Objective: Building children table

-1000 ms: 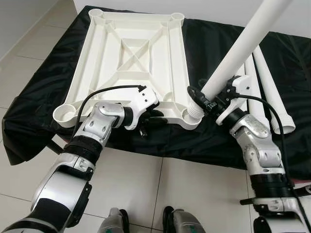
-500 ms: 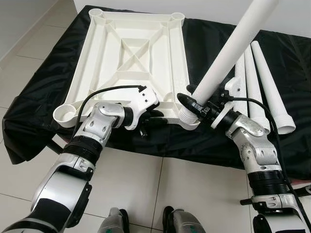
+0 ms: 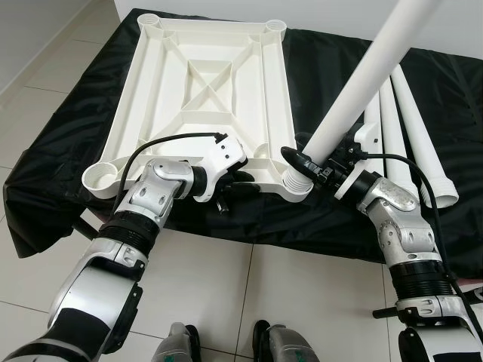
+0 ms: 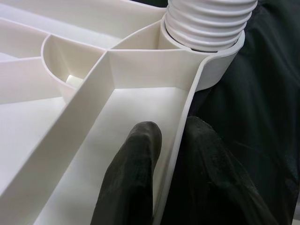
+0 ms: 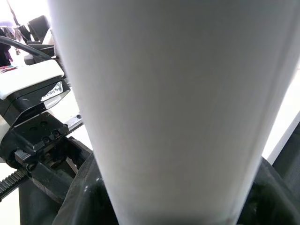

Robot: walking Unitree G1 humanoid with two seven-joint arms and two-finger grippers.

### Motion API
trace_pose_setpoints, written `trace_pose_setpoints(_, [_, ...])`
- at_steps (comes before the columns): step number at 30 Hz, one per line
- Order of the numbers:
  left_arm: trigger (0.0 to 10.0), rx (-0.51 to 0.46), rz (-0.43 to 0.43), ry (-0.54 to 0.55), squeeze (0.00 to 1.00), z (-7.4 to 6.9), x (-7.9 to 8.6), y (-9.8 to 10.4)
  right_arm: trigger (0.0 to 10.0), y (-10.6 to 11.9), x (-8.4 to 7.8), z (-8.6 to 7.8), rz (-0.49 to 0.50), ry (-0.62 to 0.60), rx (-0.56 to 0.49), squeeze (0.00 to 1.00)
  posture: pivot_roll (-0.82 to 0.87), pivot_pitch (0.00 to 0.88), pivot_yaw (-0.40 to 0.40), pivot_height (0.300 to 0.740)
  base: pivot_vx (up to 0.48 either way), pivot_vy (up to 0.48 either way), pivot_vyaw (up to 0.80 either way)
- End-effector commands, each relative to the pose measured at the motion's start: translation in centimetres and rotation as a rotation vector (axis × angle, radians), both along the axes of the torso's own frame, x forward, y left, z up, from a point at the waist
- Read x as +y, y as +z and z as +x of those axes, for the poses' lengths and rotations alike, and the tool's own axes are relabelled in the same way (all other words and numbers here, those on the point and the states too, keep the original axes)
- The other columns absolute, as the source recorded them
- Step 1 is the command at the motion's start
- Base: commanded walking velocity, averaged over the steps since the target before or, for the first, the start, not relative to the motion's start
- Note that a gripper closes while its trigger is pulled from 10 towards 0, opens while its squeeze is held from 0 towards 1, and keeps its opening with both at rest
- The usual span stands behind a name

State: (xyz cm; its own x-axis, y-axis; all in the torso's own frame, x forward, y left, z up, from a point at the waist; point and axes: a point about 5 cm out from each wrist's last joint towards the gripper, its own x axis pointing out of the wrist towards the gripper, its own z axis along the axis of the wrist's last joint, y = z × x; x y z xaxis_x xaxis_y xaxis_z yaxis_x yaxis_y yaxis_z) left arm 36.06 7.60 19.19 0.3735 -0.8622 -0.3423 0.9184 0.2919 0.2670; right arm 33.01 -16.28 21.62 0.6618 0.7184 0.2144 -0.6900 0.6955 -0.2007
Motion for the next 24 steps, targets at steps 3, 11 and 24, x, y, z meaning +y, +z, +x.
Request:
trace_pose_setpoints(3, [10.0, -0.005, -0.031, -0.014, 0.0, -0.19, -0.15, 0.34, 10.0, -1.7, -0.19, 0.15, -0.031, -0.023, 0.069, 0.0, -0.05, 0.212, -0.007, 0.74, 0.0, 0.0, 0.0])
trace_pose_setpoints(11, [10.0, -0.004, -0.03, -0.011, 0.0, -0.2, -0.11, 0.29, 10.0, -1.99, 0.26, -0.13, -0.068, 0.036, 0.069, 0.0, -0.05, 0.21, -0.01, 0.74, 0.0, 0.0, 0.0])
trace_pose_setpoints(24, [10.0, -0.005, -0.034, -0.008, 0.0, -0.23, -0.07, 0.31, 10.0, -2.28, 0.69, -0.43, -0.113, 0.074, 0.051, 0.0, -0.05, 0.2, -0.014, 0.74, 0.0, 0.0, 0.0])
